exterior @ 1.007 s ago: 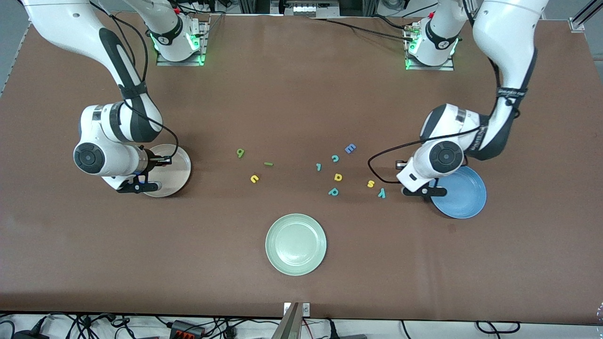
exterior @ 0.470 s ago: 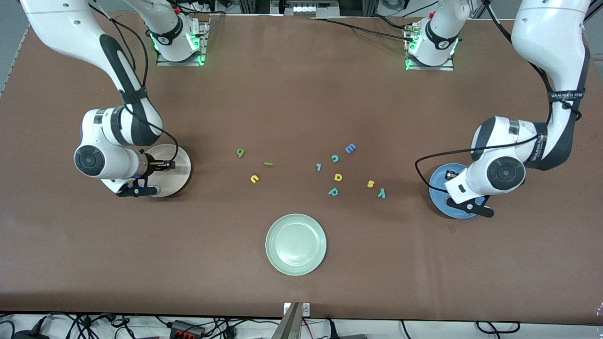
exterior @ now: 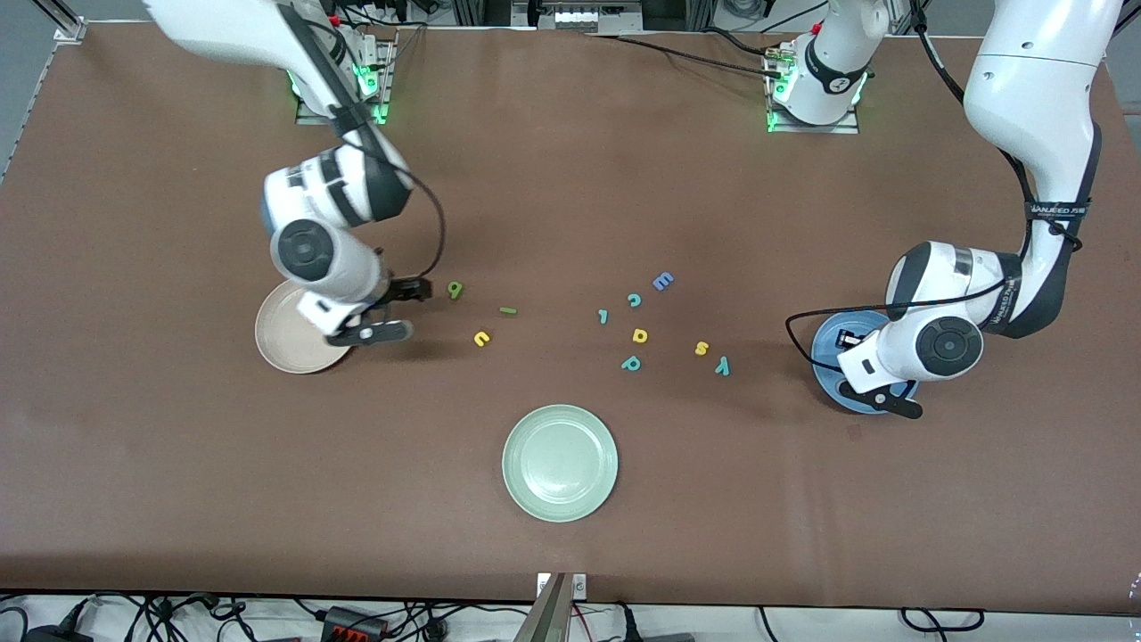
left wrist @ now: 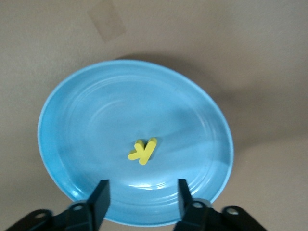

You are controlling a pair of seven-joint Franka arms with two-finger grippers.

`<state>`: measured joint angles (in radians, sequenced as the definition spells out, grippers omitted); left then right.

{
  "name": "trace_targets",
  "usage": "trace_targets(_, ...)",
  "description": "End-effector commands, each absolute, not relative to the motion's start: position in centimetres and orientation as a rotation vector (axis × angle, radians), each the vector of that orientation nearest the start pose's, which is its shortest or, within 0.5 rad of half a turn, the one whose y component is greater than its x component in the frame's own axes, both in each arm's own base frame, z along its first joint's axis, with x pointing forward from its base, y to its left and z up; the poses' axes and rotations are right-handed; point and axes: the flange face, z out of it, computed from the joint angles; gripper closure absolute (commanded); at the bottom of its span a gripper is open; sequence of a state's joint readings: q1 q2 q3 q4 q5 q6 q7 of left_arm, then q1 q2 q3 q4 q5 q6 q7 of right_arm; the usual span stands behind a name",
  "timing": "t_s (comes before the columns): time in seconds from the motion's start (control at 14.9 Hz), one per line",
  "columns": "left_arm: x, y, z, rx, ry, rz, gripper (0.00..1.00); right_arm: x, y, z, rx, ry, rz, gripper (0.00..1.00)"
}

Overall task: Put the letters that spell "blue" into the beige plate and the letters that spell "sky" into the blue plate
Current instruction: 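Reach the right gripper to the green b while the left gripper reaches cyan y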

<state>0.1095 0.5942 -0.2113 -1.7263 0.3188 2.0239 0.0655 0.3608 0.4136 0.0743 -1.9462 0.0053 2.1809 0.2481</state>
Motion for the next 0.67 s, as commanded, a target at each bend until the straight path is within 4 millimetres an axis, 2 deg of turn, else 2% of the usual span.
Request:
trace_targets(0.0,64.0,-7.0,25.1,-2.928,0.571,0.347,0.0,51.4,30.3,22.6,-3.1,-0.618,0.275,0.0)
trace_targets(0.07,64.1,-8.8,25.7,-2.952,0.567,0.325,0.0,50.6,31.7,22.0,-3.084,-0.691,0.275,0.0)
trace_targets(0.13,64.3,-10.4,26.5,-3.005,0.484,0.303,0.0,49.8,32.9,21.4,-3.072,-0.75,0.277,0.0)
trace_targets(0.27,65.1,-12.6,28.0,-3.104,0.302,0.267,0.0,48.7,33.8,20.4,-3.04,-0.869,0.262,0.0)
trace_targets(0.34,65.5,-13.7,28.1,-3.121,0.284,0.256,0.0,48.7,33.6,20.1,-3.02,-0.918,0.239,0.0)
trace_targets(0.47,67.2,-13.9,28.2,-3.126,0.298,0.215,0.0,49.5,32.8,20.1,-2.996,-0.967,0.208,0.0)
trace_targets(0.54,67.2,-14.0,28.0,-3.129,0.287,0.22,0.0,49.6,32.5,20.2,-3.012,-0.911,0.217,0.0)
trace_targets(0.6,67.2,-14.1,28.0,-3.129,0.284,0.218,0.0,50.0,31.7,20.0,-3.055,-0.776,0.226,0.0)
